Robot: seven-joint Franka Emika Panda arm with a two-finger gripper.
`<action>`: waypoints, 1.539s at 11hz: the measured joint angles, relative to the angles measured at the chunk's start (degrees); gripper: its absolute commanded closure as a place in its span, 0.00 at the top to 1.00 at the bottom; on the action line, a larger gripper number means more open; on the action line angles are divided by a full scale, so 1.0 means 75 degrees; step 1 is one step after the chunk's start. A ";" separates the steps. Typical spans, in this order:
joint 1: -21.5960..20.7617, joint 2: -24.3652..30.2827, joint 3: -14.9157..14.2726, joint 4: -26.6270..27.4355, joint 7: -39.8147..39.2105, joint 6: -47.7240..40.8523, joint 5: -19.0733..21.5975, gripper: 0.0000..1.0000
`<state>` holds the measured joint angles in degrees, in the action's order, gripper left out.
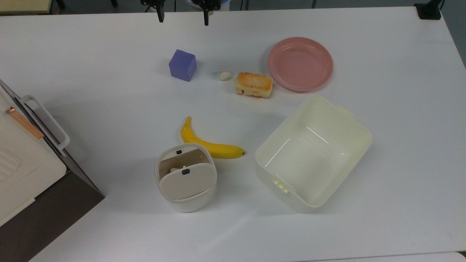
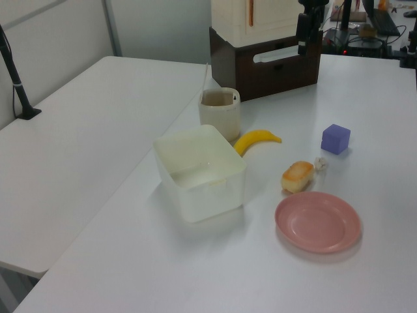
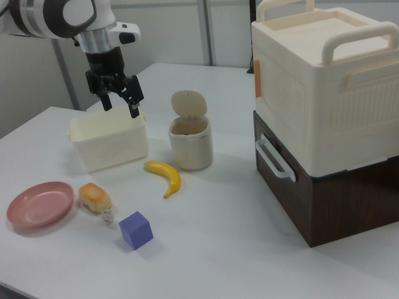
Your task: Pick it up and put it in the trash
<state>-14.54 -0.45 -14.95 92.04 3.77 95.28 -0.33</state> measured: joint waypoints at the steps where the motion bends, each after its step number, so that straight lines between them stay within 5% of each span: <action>1: 0.0000 0.0000 0.0000 0.0000 -0.0002 0.0000 0.0000 1.00; 17: 0.0000 0.0001 -0.0017 0.0179 -0.0235 0.0034 -0.0001 1.00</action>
<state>-14.54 -0.44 -15.08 93.38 2.01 95.54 -0.33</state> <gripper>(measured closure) 0.000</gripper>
